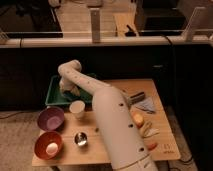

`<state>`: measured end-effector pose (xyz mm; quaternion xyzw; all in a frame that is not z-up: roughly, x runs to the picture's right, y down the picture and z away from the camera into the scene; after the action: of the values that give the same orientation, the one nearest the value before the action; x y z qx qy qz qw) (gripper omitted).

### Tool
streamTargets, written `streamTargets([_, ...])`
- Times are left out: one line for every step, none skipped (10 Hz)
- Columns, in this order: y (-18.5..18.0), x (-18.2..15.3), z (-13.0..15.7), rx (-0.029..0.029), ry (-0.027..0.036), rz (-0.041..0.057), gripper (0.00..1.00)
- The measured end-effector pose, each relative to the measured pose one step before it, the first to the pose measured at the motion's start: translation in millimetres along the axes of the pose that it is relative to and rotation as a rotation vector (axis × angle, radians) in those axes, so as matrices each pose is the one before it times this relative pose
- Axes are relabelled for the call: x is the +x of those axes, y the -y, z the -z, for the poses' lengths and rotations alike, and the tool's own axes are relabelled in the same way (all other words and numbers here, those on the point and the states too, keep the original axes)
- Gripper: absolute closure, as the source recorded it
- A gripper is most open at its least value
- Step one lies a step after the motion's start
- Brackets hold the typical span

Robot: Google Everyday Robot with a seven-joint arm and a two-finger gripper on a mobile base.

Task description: Wipe tray with sponge

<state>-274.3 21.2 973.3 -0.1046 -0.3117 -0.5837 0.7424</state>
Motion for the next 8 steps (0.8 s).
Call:
streamTargets([-2.79,-3.94,1.6,-0.00492,0.00613,0.00732,1.0])
streamTargets([-4.51,-2.67,1.63,-0.00583,0.00106,0.00677,1.0])
streamTargets([-9.15,1.03,5.01,-0.00048,-0.00703,-0.00582,1.0])
streamTargets([-7.34,1.12,2.81,-0.00098,-0.00395,-0.00853,1.0])
streamTargets([-2.49,0.3,2.1,-0.00022,-0.00511,-0.00632,1.0])
streamTargets([0.71,-0.4,0.11,0.00041,-0.00116,-0.00078,1.0])
streamTargets([1.95,-1.03,-0.54,0.00063,0.00121,0.00222,1.0])
streamTargets([0.04,-0.04,0.04,0.00031,0.00013,-0.00015,1.0])
